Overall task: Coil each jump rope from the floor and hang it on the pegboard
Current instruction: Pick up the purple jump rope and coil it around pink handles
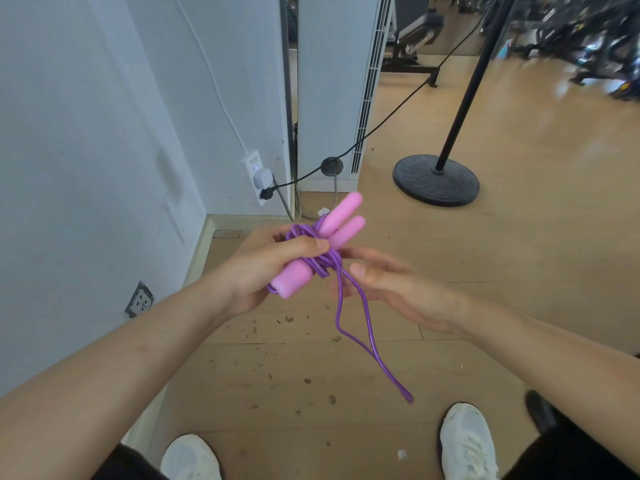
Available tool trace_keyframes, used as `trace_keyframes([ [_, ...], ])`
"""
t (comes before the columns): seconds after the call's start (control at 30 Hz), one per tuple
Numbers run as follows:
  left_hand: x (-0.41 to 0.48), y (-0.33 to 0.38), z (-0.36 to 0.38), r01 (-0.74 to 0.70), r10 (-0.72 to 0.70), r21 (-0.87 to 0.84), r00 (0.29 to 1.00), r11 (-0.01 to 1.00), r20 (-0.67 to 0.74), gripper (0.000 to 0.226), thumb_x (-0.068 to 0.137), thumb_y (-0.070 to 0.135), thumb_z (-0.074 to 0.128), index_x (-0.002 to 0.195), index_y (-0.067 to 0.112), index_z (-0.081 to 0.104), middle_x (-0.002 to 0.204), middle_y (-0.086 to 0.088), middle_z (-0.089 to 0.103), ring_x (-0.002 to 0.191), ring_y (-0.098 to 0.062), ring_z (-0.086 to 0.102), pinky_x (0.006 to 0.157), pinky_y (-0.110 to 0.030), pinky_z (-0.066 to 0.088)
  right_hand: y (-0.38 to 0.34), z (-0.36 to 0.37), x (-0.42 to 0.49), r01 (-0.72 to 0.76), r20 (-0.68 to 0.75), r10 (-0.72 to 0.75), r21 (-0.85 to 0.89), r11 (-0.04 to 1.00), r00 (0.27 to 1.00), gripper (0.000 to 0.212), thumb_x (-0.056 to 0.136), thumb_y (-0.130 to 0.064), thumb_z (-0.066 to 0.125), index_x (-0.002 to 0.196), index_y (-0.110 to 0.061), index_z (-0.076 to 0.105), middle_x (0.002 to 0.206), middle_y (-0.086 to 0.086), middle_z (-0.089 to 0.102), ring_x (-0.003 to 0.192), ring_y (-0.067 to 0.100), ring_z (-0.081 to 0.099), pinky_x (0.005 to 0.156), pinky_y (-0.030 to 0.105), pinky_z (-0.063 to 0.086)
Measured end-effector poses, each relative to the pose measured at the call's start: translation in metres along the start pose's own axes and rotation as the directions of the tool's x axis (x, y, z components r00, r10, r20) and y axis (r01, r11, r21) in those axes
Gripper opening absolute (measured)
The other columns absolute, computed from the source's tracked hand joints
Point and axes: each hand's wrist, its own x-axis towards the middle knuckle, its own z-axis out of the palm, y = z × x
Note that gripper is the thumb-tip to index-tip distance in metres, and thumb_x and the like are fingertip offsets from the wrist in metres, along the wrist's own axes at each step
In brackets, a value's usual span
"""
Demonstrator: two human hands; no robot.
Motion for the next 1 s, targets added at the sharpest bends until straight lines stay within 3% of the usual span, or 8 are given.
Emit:
trace_keyframes([
  [0.1, 0.005, -0.004, -0.002, 0.009, -0.011, -0.038, 0.999, 0.999, -0.052, 0.028, 0.075, 0.026, 0.077, 0.095, 0.008, 0.076, 0.092, -0.011, 0.074, 0.078, -0.021, 0.064, 0.07, -0.042, 0.035, 0.005, 0.007, 0.001, -0.026, -0.028, 0.026, 0.02, 0.999, 0.999, 0.043, 0.09, -0.032, 0.066, 0.129, -0.017, 0.056, 0.092, 0.014, 0.068, 0.089, 0.034, 0.068, 0.095, 0.048, 0.05],
  [0.27, 0.009, -0.007, -0.01, 0.025, -0.012, 0.055, 0.975, 0.998, -0.221, 0.041, 0.068, 0.022, 0.088, 0.107, 0.015, 0.075, 0.098, -0.007, 0.077, 0.085, -0.021, 0.073, 0.067, -0.034, 0.054, 0.009, 0.003, 0.001, -0.066, -0.14, 0.031, -0.257, 0.964, 0.99, 0.026, 0.094, -0.009, 0.063, 0.12, -0.012, 0.058, 0.08, 0.003, 0.061, 0.055, 0.01, 0.053, 0.057, 0.029, 0.049],
  [0.4, 0.014, -0.017, -0.021, -0.013, 0.155, 0.422, 0.94, 0.907, -0.305, 0.055, 0.059, 0.035, 0.092, 0.111, 0.029, 0.073, 0.101, 0.008, 0.075, 0.092, -0.009, 0.072, 0.08, -0.032, 0.061, 0.015, -0.009, 0.001, -0.111, -0.166, 0.016, -0.579, 0.808, 0.986, 0.023, 0.094, -0.015, 0.062, 0.116, -0.022, 0.059, 0.069, -0.012, 0.057, 0.053, 0.013, 0.048, 0.055, 0.043, 0.052],
  [0.57, 0.015, -0.023, -0.023, -0.001, 0.229, 0.696, 0.945, 0.718, -0.234, 0.073, 0.058, 0.04, 0.093, 0.126, 0.027, 0.067, 0.109, 0.016, 0.067, 0.097, -0.005, 0.066, 0.093, -0.032, 0.054, 0.005, -0.016, -0.004, -0.001, -0.086, -0.137, -0.851, 0.525, 0.987, 0.011, 0.092, -0.023, 0.063, 0.101, -0.028, 0.066, 0.064, -0.014, 0.059, 0.06, 0.005, 0.051, 0.061, 0.031, 0.042],
  [0.67, 0.015, -0.029, -0.021, -0.028, 0.218, 0.844, 0.97, 0.535, -0.107, 0.081, 0.058, 0.044, 0.091, 0.133, 0.03, 0.063, 0.113, 0.012, 0.064, 0.099, -0.01, 0.063, 0.092, -0.036, 0.053, -0.006, -0.018, -0.007, 0.082, 0.003, -0.172, -0.888, 0.452, 0.985, 0.01, 0.091, -0.025, 0.065, 0.099, -0.03, 0.068, 0.07, -0.008, 0.063, 0.065, 0.011, 0.054, 0.06, 0.028, 0.041],
  [0.87, 0.01, -0.044, -0.005, -0.398, 0.166, 0.904, 0.913, 0.157, 0.373, 0.072, 0.064, 0.035, 0.084, 0.132, 0.033, 0.059, 0.109, 0.015, 0.059, 0.091, -0.011, 0.058, 0.069, -0.029, 0.047, -0.03, -0.028, -0.008, 0.166, -0.027, -0.255, -0.693, 0.702, 0.967, 0.016, 0.089, -0.009, 0.069, 0.096, -0.022, 0.072, 0.083, -0.008, 0.07, 0.077, 0.011, 0.064, 0.074, 0.027, 0.053],
  [0.93, 0.004, -0.045, 0.003, -0.494, 0.202, 0.853, 0.864, 0.168, 0.461, 0.076, 0.065, 0.032, 0.084, 0.133, 0.032, 0.05, 0.105, 0.018, 0.058, 0.086, -0.006, 0.051, 0.065, -0.025, 0.038, -0.033, -0.034, -0.004, 0.179, -0.081, -0.304, -0.654, 0.735, 0.949, 0.015, 0.088, -0.006, 0.069, 0.095, -0.019, 0.07, 0.09, -0.005, 0.072, 0.086, 0.008, 0.066, 0.08, 0.019, 0.051],
  [1.0, -0.001, -0.044, 0.01, -0.524, 0.252, 0.816, 0.847, 0.244, 0.469, 0.08, 0.067, 0.029, 0.084, 0.134, 0.029, 0.039, 0.116, 0.017, 0.062, 0.09, -0.008, 0.056, 0.069, -0.028, 0.046, -0.034, -0.042, 0.0, 0.169, -0.14, -0.323, -0.626, 0.761, 0.936, 0.012, 0.088, -0.006, 0.07, 0.095, -0.016, 0.069, 0.09, -0.006, 0.071, 0.086, 0.003, 0.066, 0.08, 0.015, 0.05],
])
